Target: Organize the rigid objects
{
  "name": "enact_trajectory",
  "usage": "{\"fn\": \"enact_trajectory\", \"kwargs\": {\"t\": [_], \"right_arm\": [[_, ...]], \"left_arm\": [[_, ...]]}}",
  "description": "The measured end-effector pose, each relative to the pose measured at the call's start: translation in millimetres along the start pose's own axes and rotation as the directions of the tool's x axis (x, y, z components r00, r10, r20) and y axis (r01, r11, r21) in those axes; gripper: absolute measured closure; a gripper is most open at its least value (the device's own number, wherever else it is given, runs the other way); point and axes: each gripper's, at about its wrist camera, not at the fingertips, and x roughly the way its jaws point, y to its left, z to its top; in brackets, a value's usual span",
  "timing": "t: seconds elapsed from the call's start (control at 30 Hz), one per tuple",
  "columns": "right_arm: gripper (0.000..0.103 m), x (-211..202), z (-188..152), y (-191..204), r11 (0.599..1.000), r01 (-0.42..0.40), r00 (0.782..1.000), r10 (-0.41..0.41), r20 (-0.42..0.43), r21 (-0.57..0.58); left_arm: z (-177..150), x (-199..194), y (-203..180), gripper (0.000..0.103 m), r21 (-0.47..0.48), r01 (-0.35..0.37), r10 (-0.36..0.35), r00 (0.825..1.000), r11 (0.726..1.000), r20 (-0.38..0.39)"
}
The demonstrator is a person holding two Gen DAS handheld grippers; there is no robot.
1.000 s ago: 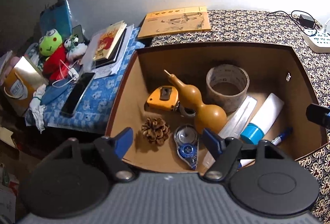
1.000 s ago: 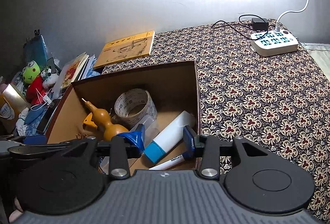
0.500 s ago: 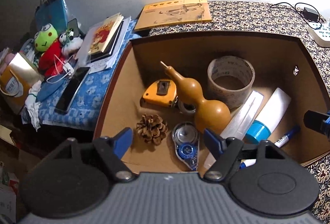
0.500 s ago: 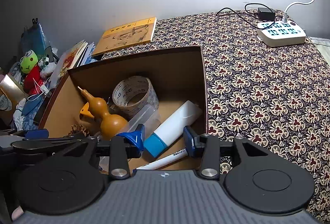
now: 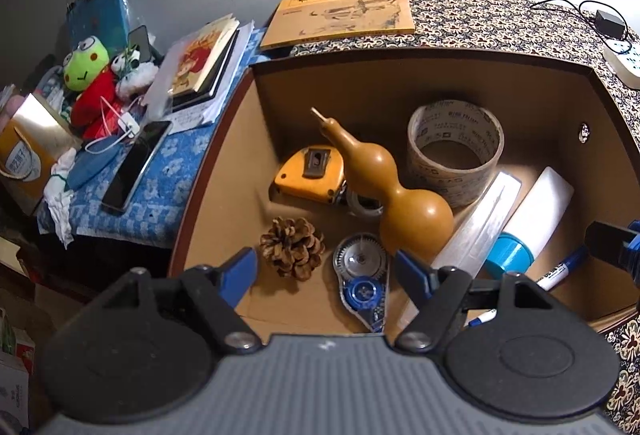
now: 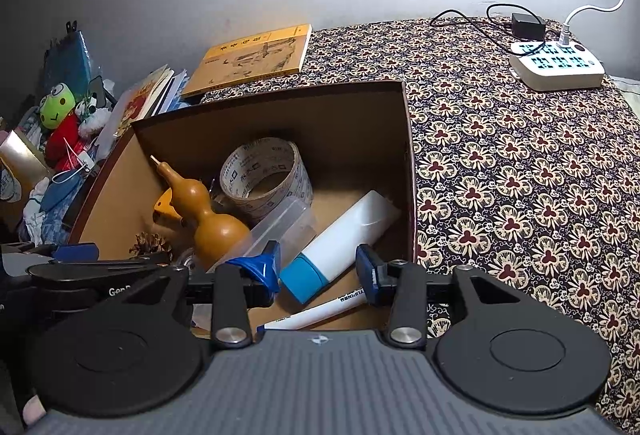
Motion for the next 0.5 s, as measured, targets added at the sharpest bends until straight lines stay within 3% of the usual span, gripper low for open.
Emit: {"fn": "enact_trajectory", "kwargs": {"t": [0.5], "right_arm": [[0.078, 6.4, 1.7, -4.1, 1.0, 0.008, 1.0, -0.008, -0.008, 0.003]], "left_arm": [[2.4, 6.8, -3.3, 0.026, 0.011, 0.005, -0.005, 1.0, 1.0, -0.009]]}}
